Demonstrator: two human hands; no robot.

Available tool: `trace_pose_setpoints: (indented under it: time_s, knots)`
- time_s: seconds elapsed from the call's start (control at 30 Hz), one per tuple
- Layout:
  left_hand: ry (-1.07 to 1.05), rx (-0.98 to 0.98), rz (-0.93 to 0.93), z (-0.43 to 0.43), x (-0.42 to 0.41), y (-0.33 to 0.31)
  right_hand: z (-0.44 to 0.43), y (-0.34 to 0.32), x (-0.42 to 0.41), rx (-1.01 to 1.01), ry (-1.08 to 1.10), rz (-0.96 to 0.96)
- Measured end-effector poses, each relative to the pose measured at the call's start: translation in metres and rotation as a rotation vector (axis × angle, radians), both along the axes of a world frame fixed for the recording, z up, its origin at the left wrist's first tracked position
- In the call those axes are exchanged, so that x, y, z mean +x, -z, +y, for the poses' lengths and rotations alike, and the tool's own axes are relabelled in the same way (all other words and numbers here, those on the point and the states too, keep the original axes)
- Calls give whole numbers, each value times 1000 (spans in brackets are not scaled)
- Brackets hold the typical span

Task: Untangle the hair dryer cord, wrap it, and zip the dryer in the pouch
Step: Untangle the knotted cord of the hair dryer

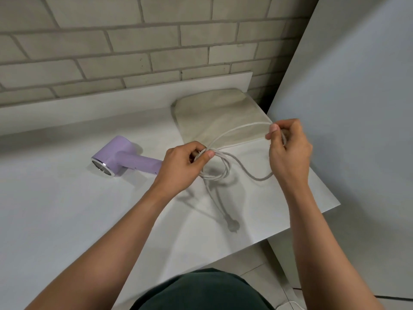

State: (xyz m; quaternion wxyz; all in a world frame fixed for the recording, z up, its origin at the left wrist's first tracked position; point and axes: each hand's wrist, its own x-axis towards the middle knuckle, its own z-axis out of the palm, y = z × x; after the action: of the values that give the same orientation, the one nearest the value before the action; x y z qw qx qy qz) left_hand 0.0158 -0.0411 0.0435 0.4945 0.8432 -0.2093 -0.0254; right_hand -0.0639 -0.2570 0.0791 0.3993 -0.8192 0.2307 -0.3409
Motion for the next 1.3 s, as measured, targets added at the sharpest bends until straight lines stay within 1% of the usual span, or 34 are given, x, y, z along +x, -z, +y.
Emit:
trace_pose_setpoints:
  time_s: [0.03,0.07,0.13,0.17,0.2,0.27,0.3,0.37,0.4,0.5,0.53,0.6,0.73,0.8,0.87,0.93,1.03,1.1,1.17,1.23,1.3]
  knots:
    - [-19,-7,-4,-1,1,0,-7,5,-1,-30,-14,111]
    - [-26,-8,-8,-2,2,0,-13,10,-3,-106,-28,229]
    - [-15,7,-25,-2,2,0,-16,19,-6,-344,-44,393]
    - [-2,18,-34,-3,2,1,-11,20,-7,-441,-56,408]
    - [12,31,-42,-4,2,2,-3,18,-7,-503,-88,377]
    - [28,57,-67,-6,1,4,15,12,-6,-578,-229,286]
    - [34,72,-81,-7,2,6,23,11,-4,-598,-329,273]
    - [42,112,-104,-8,3,9,39,11,-1,-616,-486,325]
    - [45,137,-118,-8,3,10,44,11,0,-619,-516,363]
    - [62,157,-141,-4,2,12,47,13,5,-633,-510,472]
    - [78,152,-142,-3,1,13,45,12,6,-612,-514,469]
    - [128,164,-140,0,1,14,38,10,7,-485,-502,374]
    - [178,244,-97,-1,-1,22,23,-4,9,-264,-343,73]
    - [159,208,-77,-2,-3,25,21,-13,7,-158,-326,6]
    - [135,180,-72,-4,-2,23,19,-13,6,-115,-315,9]
    - [123,166,-75,-4,1,20,16,-8,6,-161,-280,59]
    - [136,171,-65,-4,3,18,14,-4,4,-432,-243,139]
    - [147,196,-68,-6,0,19,22,-5,1,-572,-356,160]
    - [136,207,-71,-7,-1,20,38,-5,0,-671,-495,253]
    - [111,190,-72,-6,0,20,47,1,4,-767,-553,401]
    - [108,161,-71,-4,1,19,46,7,7,-770,-559,475]
